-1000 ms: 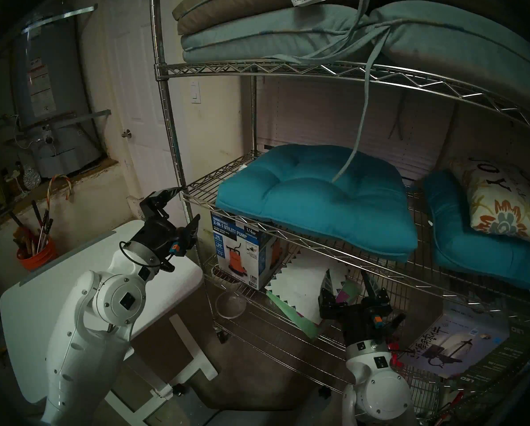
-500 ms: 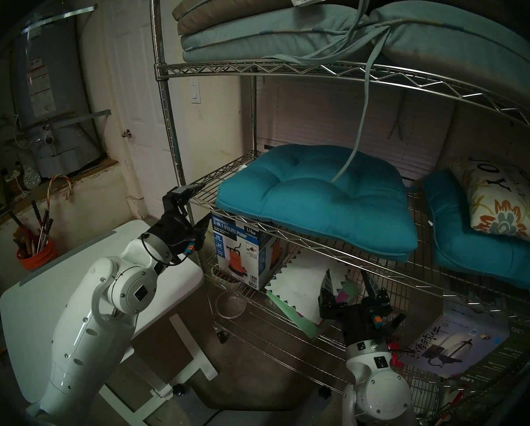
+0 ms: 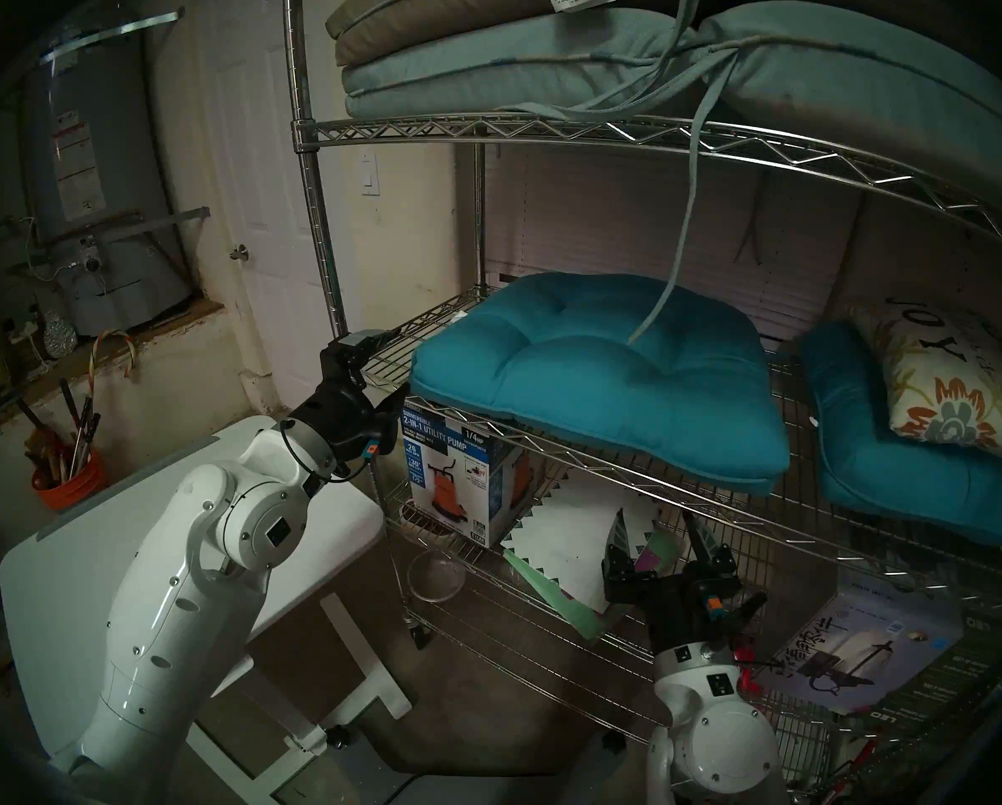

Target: Take cushion off the shelf

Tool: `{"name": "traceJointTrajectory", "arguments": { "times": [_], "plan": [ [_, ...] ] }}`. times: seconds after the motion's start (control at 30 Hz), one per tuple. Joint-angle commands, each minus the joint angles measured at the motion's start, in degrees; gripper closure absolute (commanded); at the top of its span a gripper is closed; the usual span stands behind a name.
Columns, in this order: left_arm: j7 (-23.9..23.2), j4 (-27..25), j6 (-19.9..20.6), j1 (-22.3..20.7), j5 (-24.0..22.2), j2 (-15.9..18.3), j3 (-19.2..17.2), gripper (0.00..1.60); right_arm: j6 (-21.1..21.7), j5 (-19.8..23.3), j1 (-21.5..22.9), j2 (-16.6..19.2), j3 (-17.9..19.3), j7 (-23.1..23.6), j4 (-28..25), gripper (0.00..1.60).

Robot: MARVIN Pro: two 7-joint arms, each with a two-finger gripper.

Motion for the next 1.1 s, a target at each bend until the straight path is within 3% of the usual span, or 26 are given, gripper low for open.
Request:
{"name": "traceJointTrajectory", "arguments": {
  "times": [0.0,0.47,0.73,1.07],
  "plan": [
    [-0.34,0.63,0.21,-1.92,-1.7,-0.79,-1.31,0.0,-0.2,-0.04,0.09,0.08,-0.05,0.07,-1.25,0.0],
    [-0.52,2.05,-0.07,-1.07,-2.31,-0.82,-0.9,0.0,-0.19,-0.04,0.08,0.08,-0.05,0.07,-1.26,0.0],
    [0.3,8.38,0.09,-5.09,-0.83,-2.41,1.86,0.0,-0.2,-0.03,0.09,0.08,-0.05,0.07,-1.25,0.0],
    [1.62,12.36,0.24,-8.68,1.46,-3.87,3.99,0.0,-0.23,-0.03,0.13,0.08,-0.04,0.07,-1.19,0.0]
  ]
}}
